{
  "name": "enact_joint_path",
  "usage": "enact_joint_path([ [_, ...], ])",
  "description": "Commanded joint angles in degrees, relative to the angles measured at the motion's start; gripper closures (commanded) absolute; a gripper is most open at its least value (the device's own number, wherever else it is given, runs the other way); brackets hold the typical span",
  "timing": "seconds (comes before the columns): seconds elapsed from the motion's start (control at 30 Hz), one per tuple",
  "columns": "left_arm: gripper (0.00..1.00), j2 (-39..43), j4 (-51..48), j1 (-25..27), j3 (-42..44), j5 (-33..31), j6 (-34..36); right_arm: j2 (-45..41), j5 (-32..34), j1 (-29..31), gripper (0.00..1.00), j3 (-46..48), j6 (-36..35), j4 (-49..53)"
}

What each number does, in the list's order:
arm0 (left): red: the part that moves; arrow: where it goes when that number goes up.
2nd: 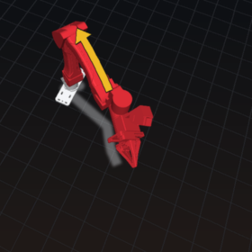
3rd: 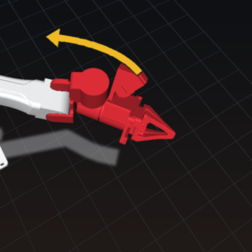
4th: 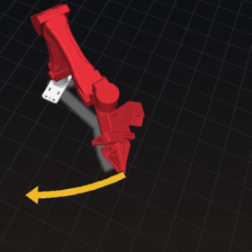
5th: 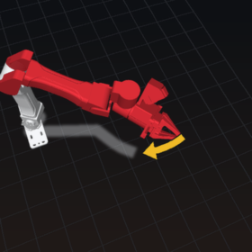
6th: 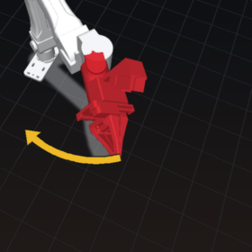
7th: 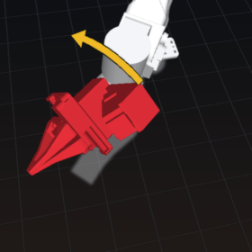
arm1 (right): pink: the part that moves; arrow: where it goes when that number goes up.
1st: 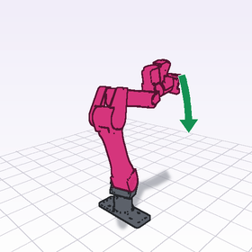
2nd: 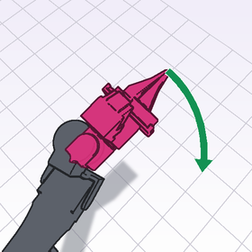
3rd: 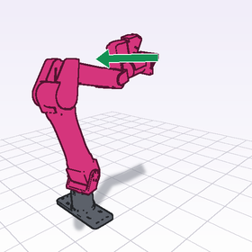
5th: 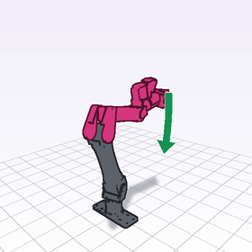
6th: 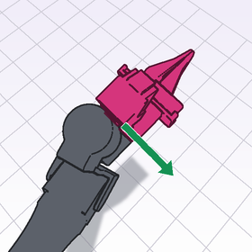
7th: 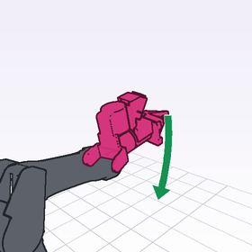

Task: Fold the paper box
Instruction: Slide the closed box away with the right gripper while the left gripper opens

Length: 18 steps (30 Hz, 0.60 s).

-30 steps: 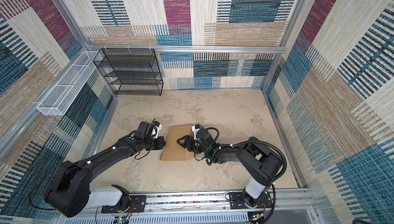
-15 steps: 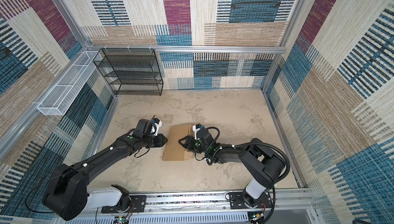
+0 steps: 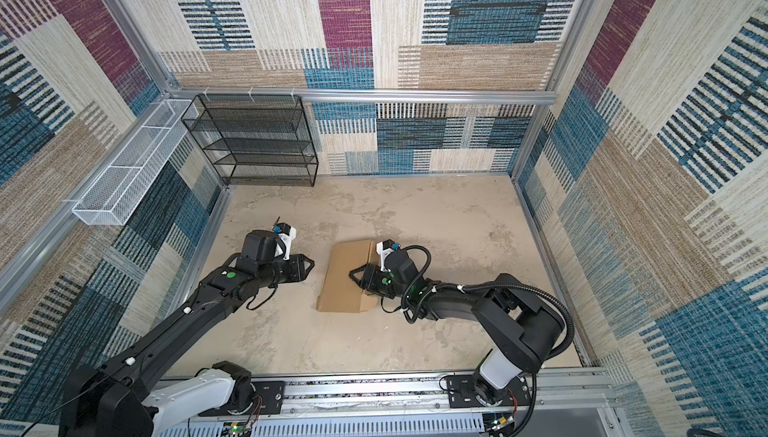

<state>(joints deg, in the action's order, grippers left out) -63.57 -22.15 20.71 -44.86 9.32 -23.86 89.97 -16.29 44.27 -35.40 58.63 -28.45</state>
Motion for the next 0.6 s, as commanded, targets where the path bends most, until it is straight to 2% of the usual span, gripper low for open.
enact_joint_path([
  [0.0, 0.54, 0.9, -1.0, -1.6, 0.4, 2.6, 0.7, -1.2, -1.7, -0.5, 0.47, 0.2, -1.0, -1.5],
  [0.1, 0.50, 1.1, -0.3, -3.3, 0.7, 5.3, 0.4, -3.1, -3.4, -1.9, 0.47, 1.2, -1.3, -1.9],
  [0.17, 0.36, 1.3, 1.2, -4.5, 1.2, 7.7, -0.1, -4.7, -4.8, -3.1, 0.47, 1.9, -2.0, -1.3],
  [0.2, 0.32, 1.3, 2.5, -5.2, 1.7, 9.5, -0.5, -5.6, -6.2, -4.0, 0.47, 2.0, -2.8, -0.6],
  [0.37, 0.25, 1.6, 12.0, -7.4, 5.1, 19.3, -3.9, -11.3, -11.6, -8.3, 0.47, 3.2, -6.0, 2.6],
  [0.57, 0.21, 2.0, 22.5, -7.6, 9.3, 25.3, -6.9, -16.0, -18.9, -13.6, 0.46, 2.7, -11.5, 6.6],
])
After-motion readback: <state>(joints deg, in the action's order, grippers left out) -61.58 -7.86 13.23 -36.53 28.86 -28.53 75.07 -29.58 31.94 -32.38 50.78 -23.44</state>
